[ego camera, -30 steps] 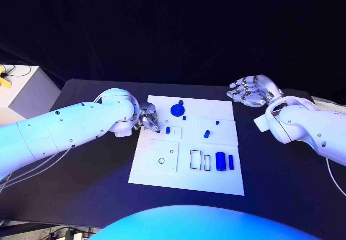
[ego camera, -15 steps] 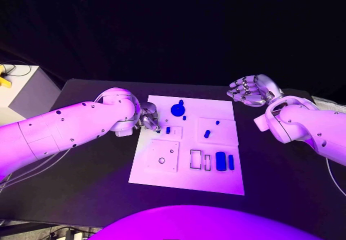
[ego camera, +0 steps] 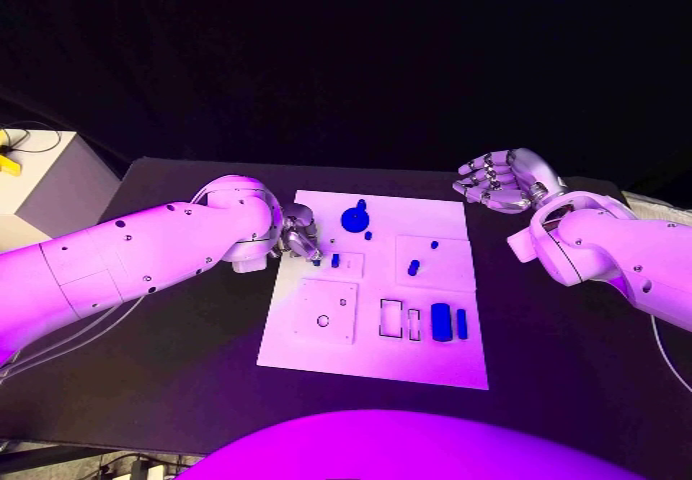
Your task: Assemble the parts on the task board
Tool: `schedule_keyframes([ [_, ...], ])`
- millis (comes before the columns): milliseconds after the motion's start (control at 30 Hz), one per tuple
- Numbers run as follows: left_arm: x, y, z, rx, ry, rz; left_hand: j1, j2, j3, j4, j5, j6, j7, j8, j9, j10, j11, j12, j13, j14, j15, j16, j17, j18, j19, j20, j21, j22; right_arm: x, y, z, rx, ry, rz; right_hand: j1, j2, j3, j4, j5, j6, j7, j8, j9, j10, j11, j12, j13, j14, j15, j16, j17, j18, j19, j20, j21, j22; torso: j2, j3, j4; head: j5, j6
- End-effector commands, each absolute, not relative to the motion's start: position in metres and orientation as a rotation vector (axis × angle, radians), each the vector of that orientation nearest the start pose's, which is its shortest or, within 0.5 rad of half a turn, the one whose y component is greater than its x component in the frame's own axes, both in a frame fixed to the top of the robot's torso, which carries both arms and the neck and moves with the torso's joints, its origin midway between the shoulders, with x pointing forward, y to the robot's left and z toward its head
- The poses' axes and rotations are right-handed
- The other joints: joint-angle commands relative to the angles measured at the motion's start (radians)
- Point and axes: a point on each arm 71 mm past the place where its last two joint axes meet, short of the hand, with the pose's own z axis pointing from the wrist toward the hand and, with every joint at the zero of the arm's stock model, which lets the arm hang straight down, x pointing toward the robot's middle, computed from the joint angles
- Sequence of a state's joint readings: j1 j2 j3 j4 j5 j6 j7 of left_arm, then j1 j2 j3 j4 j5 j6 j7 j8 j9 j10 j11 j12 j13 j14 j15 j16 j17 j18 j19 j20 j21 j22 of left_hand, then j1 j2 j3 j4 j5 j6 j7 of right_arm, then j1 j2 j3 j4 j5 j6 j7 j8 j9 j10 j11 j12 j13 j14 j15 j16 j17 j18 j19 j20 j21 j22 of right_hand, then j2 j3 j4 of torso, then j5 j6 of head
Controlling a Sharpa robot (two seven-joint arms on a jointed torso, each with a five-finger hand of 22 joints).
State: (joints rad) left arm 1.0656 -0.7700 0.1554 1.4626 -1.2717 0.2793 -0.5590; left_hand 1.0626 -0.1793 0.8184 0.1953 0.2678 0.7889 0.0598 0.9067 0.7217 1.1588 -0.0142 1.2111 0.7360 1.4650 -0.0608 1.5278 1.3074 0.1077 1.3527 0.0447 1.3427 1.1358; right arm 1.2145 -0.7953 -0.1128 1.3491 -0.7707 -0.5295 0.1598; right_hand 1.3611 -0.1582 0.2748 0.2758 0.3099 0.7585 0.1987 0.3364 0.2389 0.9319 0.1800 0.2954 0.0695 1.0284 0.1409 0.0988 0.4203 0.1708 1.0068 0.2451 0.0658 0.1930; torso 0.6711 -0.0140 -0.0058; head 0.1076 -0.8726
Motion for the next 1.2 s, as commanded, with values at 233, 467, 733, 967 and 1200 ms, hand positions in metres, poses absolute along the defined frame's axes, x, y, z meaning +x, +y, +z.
schedule_keyframes([
  [233, 0.481, 0.1979, -0.2365, -0.068, 2.374, -0.353, -0.025, -0.009, 0.032, -0.051, -0.004, 0.011, -0.009, -0.003, -0.004, 0.01, -0.002, 0.003, 0.001, 0.08, -0.01, 0.004, 0.188, -0.018, 0.006, -0.003, 0.004, 0.001, 0.5133, -0.2381, -0.2019, 0.46, 1.54, 0.917, -0.001, -0.009, 0.004, 0.0, 0.004, 0.002, 0.049, -0.005, -0.002, 0.001, 0.006, -0.005, -0.002, -0.007, 0.0, -0.005, -0.004, 0.012, -0.009, 0.002, -0.003, -0.004, 0.0, 0.0002, 0.0, 0.0, 0.0],
  [467, 0.4806, 0.1991, -0.2373, -0.061, 2.383, -0.345, 0.001, -0.004, 0.039, -0.071, 0.006, 0.008, -0.014, -0.006, -0.006, 0.008, -0.007, 0.0, 0.002, 0.081, -0.014, 0.004, 0.189, -0.018, 0.007, -0.007, 0.004, 0.001, 0.5133, -0.2381, -0.2022, 0.461, 1.542, 0.917, -0.001, -0.009, 0.004, 0.0, 0.004, 0.002, 0.049, -0.005, -0.002, 0.001, 0.006, -0.005, -0.002, -0.007, 0.0, -0.005, -0.004, 0.012, -0.009, 0.002, -0.003, -0.004, 0.0, 0.0002, 0.0002, -0.001, 0.0],
  [733, 0.4801, 0.1996, -0.2375, -0.04, 2.385, -0.331, 0.047, -0.003, 0.121, -0.134, 0.02, 0.003, -0.005, -0.001, -0.002, 0.005, -0.003, -0.006, 0.005, 0.081, -0.013, 0.004, 0.191, -0.019, 0.01, -0.007, 0.006, 0.006, 0.5132, -0.238, -0.2023, 0.461, 1.544, 0.919, -0.002, -0.009, 0.004, 0.001, 0.004, 0.001, 0.05, -0.005, -0.003, 0.001, 0.007, -0.007, -0.003, -0.008, 0.0, -0.007, -0.007, 0.012, -0.01, 0.002, -0.003, -0.006, 0.0, -0.0002, 0.0001, -0.001, 0.0],
  [967, 0.4806, 0.2019, -0.2371, -0.02, 2.371, -0.297, 0.051, -0.002, 0.135, -0.144, 0.02, 0.007, -0.005, 0.003, -0.001, 0.013, -0.003, -0.001, 0.013, 0.084, -0.013, 0.008, 0.198, -0.022, 0.017, -0.007, 0.014, 0.02, 0.513, -0.2381, -0.2024, 0.461, 1.544, 0.919, -0.003, -0.009, 0.004, 0.002, 0.004, 0.001, 0.05, -0.005, -0.003, 0.001, 0.007, -0.008, -0.004, -0.008, 0.0, -0.007, -0.008, 0.012, -0.011, 0.003, -0.003, -0.008, 0.0, -0.0002, 0.0004, 0.0, 0.0],
  [1200, 0.4806, 0.2033, -0.2368, -0.008, 2.36, -0.273, 0.05, -0.006, 0.147, -0.151, 0.023, 0.013, -0.005, 0.008, 0.001, 0.026, -0.004, 0.008, 0.029, 0.088, -0.013, 0.014, 0.209, -0.025, 0.027, -0.007, 0.024, 0.038, 0.513, -0.2384, -0.2025, 0.462, 1.545, 0.92, -0.005, -0.008, 0.003, 0.003, 0.004, 0.001, 0.05, -0.006, -0.003, 0.001, 0.008, -0.009, -0.005, -0.008, 0.001, -0.008, -0.01, 0.012, -0.011, 0.003, -0.003, -0.01, 0.0, -0.0001, 0.0006, 0.0, 0.0],
])
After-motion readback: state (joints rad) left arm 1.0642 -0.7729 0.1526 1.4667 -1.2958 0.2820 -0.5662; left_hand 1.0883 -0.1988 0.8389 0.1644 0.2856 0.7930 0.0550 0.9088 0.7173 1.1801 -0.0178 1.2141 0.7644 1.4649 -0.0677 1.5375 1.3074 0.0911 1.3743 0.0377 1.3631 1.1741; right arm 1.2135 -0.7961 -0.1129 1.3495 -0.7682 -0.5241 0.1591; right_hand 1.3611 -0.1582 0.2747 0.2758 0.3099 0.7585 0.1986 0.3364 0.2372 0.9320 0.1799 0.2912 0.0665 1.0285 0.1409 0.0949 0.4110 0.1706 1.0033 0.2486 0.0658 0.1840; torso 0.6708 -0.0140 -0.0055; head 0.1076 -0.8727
